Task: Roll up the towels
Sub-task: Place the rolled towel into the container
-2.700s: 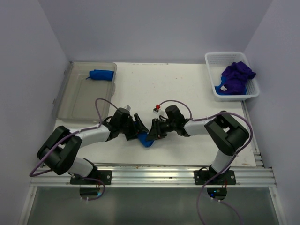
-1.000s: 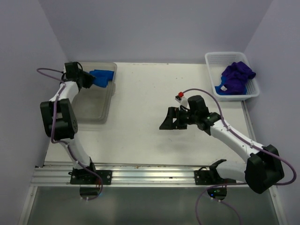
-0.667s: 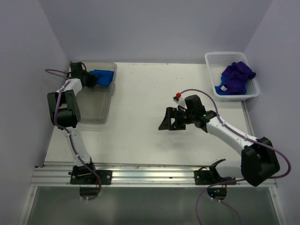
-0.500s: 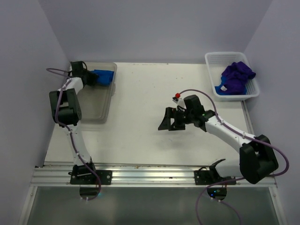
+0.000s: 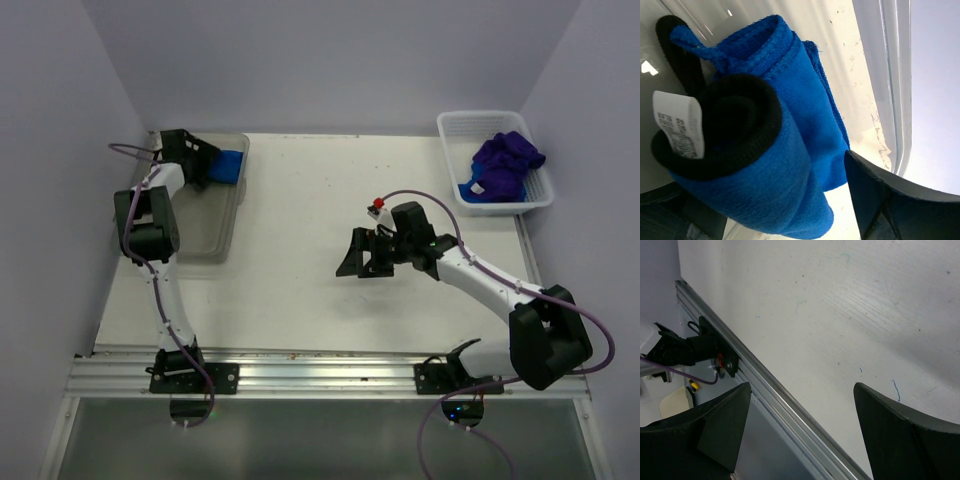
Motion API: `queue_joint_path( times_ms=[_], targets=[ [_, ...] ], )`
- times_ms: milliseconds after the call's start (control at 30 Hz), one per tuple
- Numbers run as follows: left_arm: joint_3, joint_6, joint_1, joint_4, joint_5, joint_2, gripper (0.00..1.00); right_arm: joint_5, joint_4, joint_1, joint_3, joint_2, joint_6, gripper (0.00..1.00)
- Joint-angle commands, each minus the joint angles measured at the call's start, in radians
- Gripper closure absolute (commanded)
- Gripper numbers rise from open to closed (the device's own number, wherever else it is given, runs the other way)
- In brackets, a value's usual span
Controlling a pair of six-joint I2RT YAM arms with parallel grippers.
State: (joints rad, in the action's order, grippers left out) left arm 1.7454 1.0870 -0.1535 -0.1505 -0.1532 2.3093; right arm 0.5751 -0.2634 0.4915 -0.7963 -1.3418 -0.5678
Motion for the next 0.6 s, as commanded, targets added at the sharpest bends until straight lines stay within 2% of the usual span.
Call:
queue_joint_path(
  times_ms=[0,200,367,567],
  targets=[
    [0.031,-0.019,0.003,-0.024,0.01,-0.02,0.11,0.029,0.03,-0.002,-0.023,0.003,-0.017,0.13],
    [0.032,-0.078,0.002,-0.161,0.063,-0.082,0.01,0.039,0.058,-0.002,-0.012,0.004,-0.038,0.13],
    [0.028,-0.114,0.002,-0.23,0.083,-0.109,0.0,0.046,0.069,-0.002,-0.011,0.007,-0.041,0.13],
    [-0.046,-0.131,0.002,-0.209,0.081,-0.178,0.0,0.04,0.064,-0.002,0.0,0.024,-0.044,0.13]
  ],
)
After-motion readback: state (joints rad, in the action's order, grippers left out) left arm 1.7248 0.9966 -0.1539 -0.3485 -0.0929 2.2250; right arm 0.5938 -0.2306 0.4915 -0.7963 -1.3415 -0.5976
